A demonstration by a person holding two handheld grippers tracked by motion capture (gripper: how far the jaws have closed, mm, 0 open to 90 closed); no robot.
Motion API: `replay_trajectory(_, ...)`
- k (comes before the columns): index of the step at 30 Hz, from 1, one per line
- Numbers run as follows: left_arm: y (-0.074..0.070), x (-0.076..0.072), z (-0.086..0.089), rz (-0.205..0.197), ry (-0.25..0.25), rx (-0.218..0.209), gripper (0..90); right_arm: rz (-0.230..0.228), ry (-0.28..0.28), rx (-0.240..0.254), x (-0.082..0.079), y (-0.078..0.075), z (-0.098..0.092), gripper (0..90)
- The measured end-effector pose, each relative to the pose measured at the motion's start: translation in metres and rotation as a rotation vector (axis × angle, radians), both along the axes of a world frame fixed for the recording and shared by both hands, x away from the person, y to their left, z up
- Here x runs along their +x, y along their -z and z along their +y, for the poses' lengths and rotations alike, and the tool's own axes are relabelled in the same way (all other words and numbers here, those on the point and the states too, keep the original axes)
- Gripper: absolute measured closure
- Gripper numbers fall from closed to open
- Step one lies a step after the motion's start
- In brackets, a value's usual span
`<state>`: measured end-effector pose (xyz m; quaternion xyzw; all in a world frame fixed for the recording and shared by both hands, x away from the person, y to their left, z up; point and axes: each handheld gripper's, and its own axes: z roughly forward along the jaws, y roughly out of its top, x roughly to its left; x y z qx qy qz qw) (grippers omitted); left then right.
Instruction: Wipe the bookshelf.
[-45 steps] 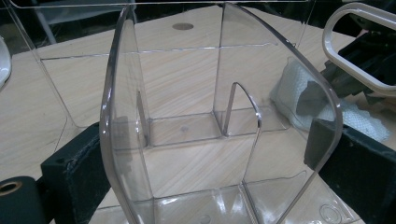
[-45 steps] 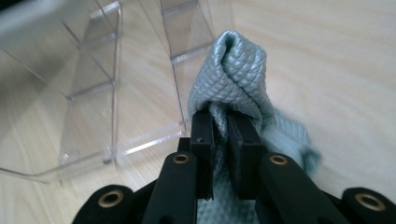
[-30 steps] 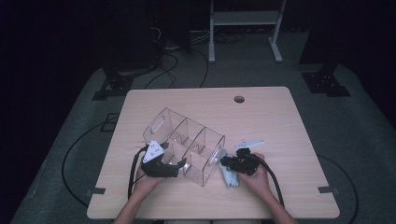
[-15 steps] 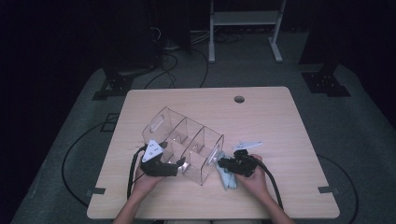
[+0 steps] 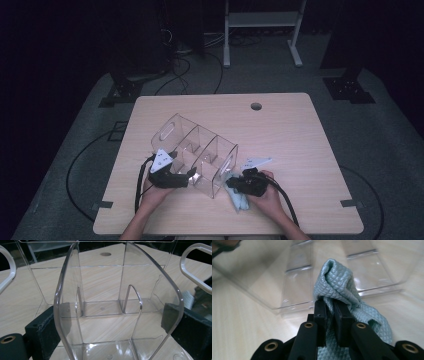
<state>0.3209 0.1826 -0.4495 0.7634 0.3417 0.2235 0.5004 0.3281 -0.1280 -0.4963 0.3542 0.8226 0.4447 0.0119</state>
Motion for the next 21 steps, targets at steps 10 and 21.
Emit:
replay_trajectory(10, 0.0, 0.001, 0.001, 0.004, -0.009, -0.006, 5.4, -0.004, -0.105, -0.016, -0.023, -0.001, 0.021, 80.8)
replay_trajectory(21, 0.0, 0.001, 0.001, 0.001, -0.017, -0.006, 5.4, -0.002, -0.044, -0.005, -0.015, 0.0, 0.014, 80.8)
